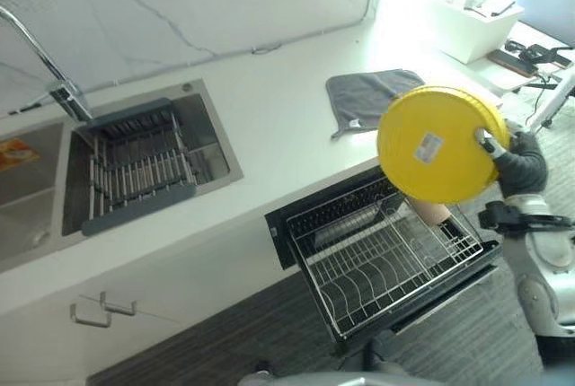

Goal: Place the dishes in the dishwasher.

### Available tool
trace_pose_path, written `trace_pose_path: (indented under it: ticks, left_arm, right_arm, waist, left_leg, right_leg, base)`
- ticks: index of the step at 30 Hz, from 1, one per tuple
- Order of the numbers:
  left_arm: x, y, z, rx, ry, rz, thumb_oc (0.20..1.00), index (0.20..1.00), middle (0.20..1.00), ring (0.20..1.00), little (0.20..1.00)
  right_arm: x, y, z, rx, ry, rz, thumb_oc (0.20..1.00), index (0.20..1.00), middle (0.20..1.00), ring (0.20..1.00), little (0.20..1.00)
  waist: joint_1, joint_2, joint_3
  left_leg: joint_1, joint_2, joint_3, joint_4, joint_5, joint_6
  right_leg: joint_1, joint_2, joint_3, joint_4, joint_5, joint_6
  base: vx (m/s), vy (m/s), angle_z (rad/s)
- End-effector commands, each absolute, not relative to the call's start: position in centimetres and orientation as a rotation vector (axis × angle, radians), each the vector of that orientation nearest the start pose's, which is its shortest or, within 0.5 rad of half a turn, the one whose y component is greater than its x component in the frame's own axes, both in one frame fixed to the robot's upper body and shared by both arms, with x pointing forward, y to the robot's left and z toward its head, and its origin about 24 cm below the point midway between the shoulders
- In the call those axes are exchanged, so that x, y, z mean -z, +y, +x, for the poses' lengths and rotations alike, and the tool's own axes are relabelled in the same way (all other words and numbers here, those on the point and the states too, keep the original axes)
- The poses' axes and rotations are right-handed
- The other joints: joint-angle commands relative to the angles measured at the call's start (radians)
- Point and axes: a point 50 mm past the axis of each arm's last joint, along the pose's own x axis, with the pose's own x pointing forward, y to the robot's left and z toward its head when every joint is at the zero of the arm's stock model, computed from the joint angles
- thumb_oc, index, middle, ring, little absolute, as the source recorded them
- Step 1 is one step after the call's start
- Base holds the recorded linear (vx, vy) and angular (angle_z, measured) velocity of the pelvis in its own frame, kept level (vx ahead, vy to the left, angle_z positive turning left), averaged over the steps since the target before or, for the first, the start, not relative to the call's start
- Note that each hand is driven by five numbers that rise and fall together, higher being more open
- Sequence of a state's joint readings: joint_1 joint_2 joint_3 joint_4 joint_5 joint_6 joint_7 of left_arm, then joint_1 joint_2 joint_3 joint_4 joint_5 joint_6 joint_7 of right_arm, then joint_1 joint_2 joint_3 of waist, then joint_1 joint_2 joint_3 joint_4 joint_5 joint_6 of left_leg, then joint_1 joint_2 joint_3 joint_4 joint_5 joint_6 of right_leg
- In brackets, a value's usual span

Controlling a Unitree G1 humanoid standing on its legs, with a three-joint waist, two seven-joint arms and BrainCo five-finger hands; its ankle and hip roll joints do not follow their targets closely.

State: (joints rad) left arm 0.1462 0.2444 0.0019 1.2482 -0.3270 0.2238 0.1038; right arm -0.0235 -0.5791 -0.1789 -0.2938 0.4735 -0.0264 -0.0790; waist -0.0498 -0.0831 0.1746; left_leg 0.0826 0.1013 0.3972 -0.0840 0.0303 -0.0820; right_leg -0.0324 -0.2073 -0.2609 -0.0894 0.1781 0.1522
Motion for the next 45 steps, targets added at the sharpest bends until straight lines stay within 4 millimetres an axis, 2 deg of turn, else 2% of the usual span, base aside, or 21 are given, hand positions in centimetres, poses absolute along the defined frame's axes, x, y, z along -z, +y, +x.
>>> trace_pose_path:
  ticks: [1,2,4,6,10,12,15,19,25,28,31,37,40,45]
  left_arm:
    - [16.4,26.1,1.2,-0.474,1.575,0.028,1.0,1.0,1.0,1.0,1.0]
    - [16.3,26.5,2.0,-0.495,1.552,0.02,1.0,1.0,1.0,1.0,1.0]
    - [15.9,27.1,4.3,-0.518,1.498,0.004,1.0,1.0,1.0,1.0,1.0]
    - [15.8,26.9,5.2,-0.53,1.481,-0.013,1.0,1.0,1.0,1.0,1.0]
    - [16.3,26.2,3.8,-0.498,1.518,-0.01,1.0,1.0,1.0,1.0,1.0]
    - [16.6,25.5,2.1,-0.495,1.551,-0.019,1.0,1.0,1.0,1.0,1.0]
    - [16.7,25.3,1.2,-0.482,1.567,-0.008,1.0,1.0,1.0,1.0,1.0]
    - [16.6,25.8,1.4,-0.506,1.555,-0.009,1.0,1.0,1.0,1.0,1.0]
    - [16.1,27.1,2.8,-0.531,1.513,0.0,1.0,1.0,1.0,1.0,1.0]
    - [16.0,27.3,3.3,-0.516,1.507,0.014,1.0,1.0,1.0,1.0,1.0]
    - [16.1,27.1,3.4,-0.504,1.506,0.027,1.0,1.0,1.0,1.0,1.0]
    - [15.8,27.7,3.5,-0.508,1.497,0.042,1.0,1.0,1.0,1.0,1.0]
    - [15.7,27.9,3.6,-0.502,1.497,0.051,1.0,1.0,1.0,1.0,1.0]
    - [15.5,28.2,4.8,-0.485,1.467,0.068,1.0,1.0,1.0,1.0,1.0]
  right_arm:
    - [-22.7,-24.5,23.0,0.014,-0.765,-0.15,0.2,0.2,0.2,0.2,0.2]
    - [-22.8,-24.5,23.1,0.006,-0.781,-0.167,0.2,0.2,0.2,0.2,0.2]
    - [-23.2,-23.8,23.2,0.0,-0.848,-0.232,0.2,0.2,0.2,0.2,0.2]
    - [-24.6,-23.7,23.1,0.008,-0.896,-0.313,0.2,0.2,0.2,0.2,0.2]
    - [-26.1,-23.9,23.3,0.005,-0.905,-0.427,0.2,0.2,0.2,0.2,0.2]
    - [-26.3,-23.9,22.9,-0.011,-0.907,-0.49,0.2,0.2,0.2,0.2,0.2]
    - [-26.4,-23.7,22.5,-0.03,-0.914,-0.555,0.2,0.2,0.2,0.2,0.2]
    - [-26.3,-22.9,22.3,-0.039,-0.938,-0.664,0.2,0.2,0.2,0.2,0.2]
    - [-26.6,-21.8,22.2,0.01,-1.016,-0.941,0.2,0.2,0.2,0.2,0.2]
    - [-26.1,-21.2,22.6,0.027,-1.047,-1.115,0.2,0.2,0.2,0.2,0.2]
    - [-25.5,-21.1,23.2,0.043,-1.051,-1.219,0.2,0.2,0.2,0.2,0.2]
    - [-23.4,-21.7,24.5,0.045,-0.973,-1.291,0.2,0.2,0.2,0.2,0.2]
    - [-22.5,-22.1,25.3,0.032,-0.899,-1.238,0.2,0.2,0.2,0.2,0.2]
    - [-21.5,-21.0,26.7,-0.018,-0.88,-1.249,0.2,0.2,0.2,0.2,0.2]
  waist:
    - [-0.002,0.025,0.044]
    - [0.003,0.03,0.049]
    - [0.017,0.024,0.072]
    - [0.021,0.027,0.078]
    - [0.029,0.031,0.068]
    - [0.027,0.029,0.054]
    - [0.026,0.028,0.042]
    - [0.028,0.028,0.042]
    - [0.039,0.031,0.061]
    - [0.049,0.032,0.074]
    - [0.061,0.031,0.074]
    - [0.08,0.033,0.072]
    - [0.088,0.035,0.079]
    - [0.106,0.043,0.119]
  left_leg:
    - [-0.018,0.066,-0.084,0.077,-0.116,0.024]
    - [-0.041,0.08,-0.071,0.091,-0.107,0.03]
    - [-0.102,0.098,-0.045,0.131,-0.099,0.017]
    - [-0.121,0.121,-0.035,0.155,-0.089,-0.007]
    - [-0.116,0.128,-0.053,0.135,-0.066,-0.03]
    - [-0.096,0.129,-0.052,0.123,-0.062,-0.036]
    - [-0.081,0.124,-0.053,0.108,-0.057,-0.038]
    - [-0.081,0.119,-0.058,0.107,-0.056,-0.038]
    - [-0.119,0.115,-0.087,0.142,-0.064,-0.036]
    - [-0.139,0.115,-0.102,0.166,-0.07,-0.037]
    - [-0.143,0.119,-0.104,0.174,-0.07,-0.038]
    - [-0.161,0.121,-0.123,0.197,-0.072,-0.038]
    - [-0.176,0.12,-0.137,0.212,-0.073,-0.038]
    - [-0.233,0.126,-0.168,0.279,-0.084,-0.042]
  right_leg:
    - [-0.012,-0.079,-0.012,0.159,-0.121,0.065]
    - [-0.013,-0.066,-0.03,0.202,-0.173,0.048]
    - [0.003,-0.061,-0.06,0.145,-0.174,0.039]
    - [0.031,-0.034,-0.076,0.104,-0.193,0.03]
    - [0.055,-0.013,-0.081,0.093,-0.215,0.015]
    - [0.073,-0.008,-0.078,0.088,-0.225,0.011]
    - [0.087,-0.003,-0.077,0.086,-0.231,0.01]
    - [0.086,0.002,-0.076,0.105,-0.245,0.006]
    - [0.07,0.005,-0.072,0.147,-0.272,-0.004]
    - [0.065,0.007,-0.07,0.161,-0.282,-0.009]
    - [0.078,0.011,-0.08,0.159,-0.287,-0.013]
    - [0.095,0.018,-0.091,0.161,-0.3,-0.023]
    - [0.096,0.02,-0.091,0.166,-0.305,-0.027]
    - [0.075,0.017,-0.092,0.211,-0.329,-0.045]
  base:
    - [-0.35,-0.052,-0.39]
    - [-0.36,-0.089,-0.32]
    - [-0.37,-0.155,-0.16]
    - [-0.21,-0.184,-0.19]
    - [-0.05,-0.053,-0.06]
    - [0.06,0.015,-0.11]
    - [0.03,0.011,-0.02]
    - [0.0,0.009,0.06]
    - [-0.05,-0.01,0.07]
    - [-0.05,-0.016,0.09]
    - [0.0,-0.026,0.07]
    - [0.03,-0.018,0.06]
    - [0.02,-0.017,0.02]
    - [-0.02,-0.02,0.08]
